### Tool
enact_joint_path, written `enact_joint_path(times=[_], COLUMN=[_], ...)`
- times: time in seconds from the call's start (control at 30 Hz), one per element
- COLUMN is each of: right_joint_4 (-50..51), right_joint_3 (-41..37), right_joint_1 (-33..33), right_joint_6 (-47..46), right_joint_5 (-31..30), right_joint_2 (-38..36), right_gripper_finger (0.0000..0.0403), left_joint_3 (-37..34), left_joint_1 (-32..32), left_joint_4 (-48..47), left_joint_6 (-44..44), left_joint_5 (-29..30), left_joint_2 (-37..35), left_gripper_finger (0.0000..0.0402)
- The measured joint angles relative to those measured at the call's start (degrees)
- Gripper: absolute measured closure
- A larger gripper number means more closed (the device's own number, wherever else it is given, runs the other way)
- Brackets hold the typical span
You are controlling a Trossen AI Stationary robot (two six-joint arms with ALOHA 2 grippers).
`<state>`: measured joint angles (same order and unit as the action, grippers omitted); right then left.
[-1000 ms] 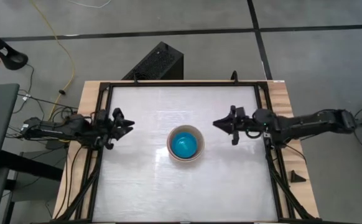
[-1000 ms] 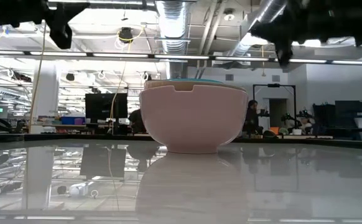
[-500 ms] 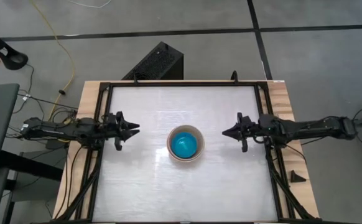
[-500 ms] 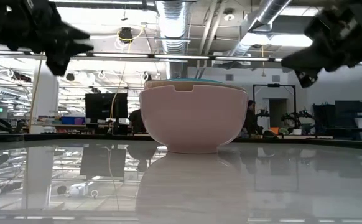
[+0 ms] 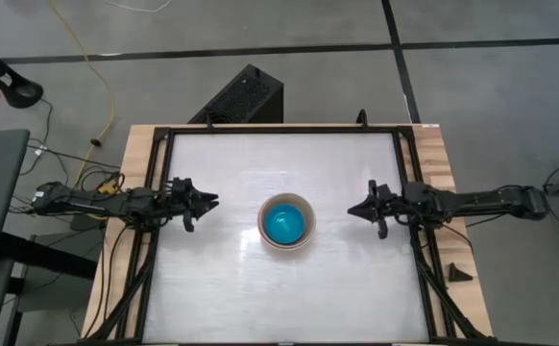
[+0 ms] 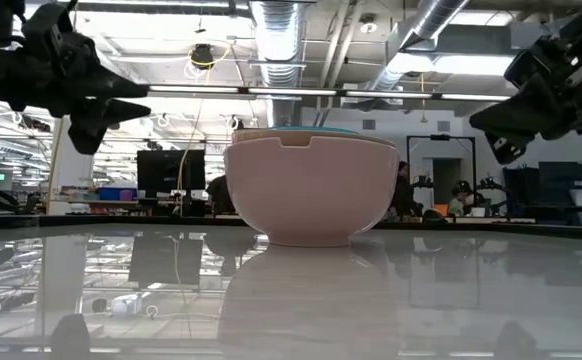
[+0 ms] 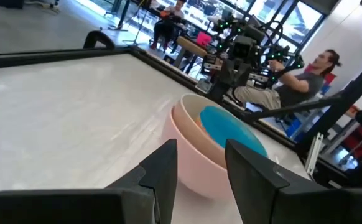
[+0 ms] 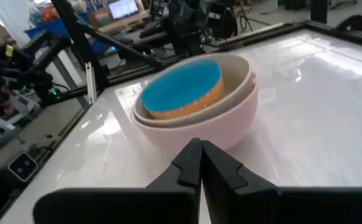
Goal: Nest bowls inside each other
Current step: Return to Home Position
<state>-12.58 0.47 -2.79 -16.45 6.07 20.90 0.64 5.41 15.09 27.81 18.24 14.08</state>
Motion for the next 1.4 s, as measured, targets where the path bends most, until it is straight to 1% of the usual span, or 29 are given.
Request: enact_joint_path(times=[0.13,0.3,0.47,0.93,1.4], right_joint_4=[1.1,3.1,4.8,8.1,8.0], right_joint_3=[0.0,0.0,0.0,0.0,-0.1], right_joint_1=[0.0,0.0,0.0,0.0,0.0], right_joint_6=[0.0,0.0,0.0,-0.1,-0.1], right_joint_5=[-0.1,-0.1,-0.1,-0.1,-0.1], right_joint_2=[0.1,0.1,0.1,0.1,0.1], right_gripper_finger=[0.0359,0.0359,0.0359,0.0359,0.0359], left_joint_3=[0.0,0.0,0.0,0.2,0.3], left_joint_1=[0.0,0.0,0.0,0.0,0.0], left_joint_4=[-2.7,-6.9,-11.4,-12.2,-12.4], left_joint_6=[-0.1,-4.7,-4.4,-4.3,-4.3], left_joint_5=[0.0,0.1,0.1,0.0,0.1], left_joint_2=[0.0,0.1,0.2,0.4,0.4], left_gripper_finger=[0.0278,0.0278,0.0278,0.0278,0.0278])
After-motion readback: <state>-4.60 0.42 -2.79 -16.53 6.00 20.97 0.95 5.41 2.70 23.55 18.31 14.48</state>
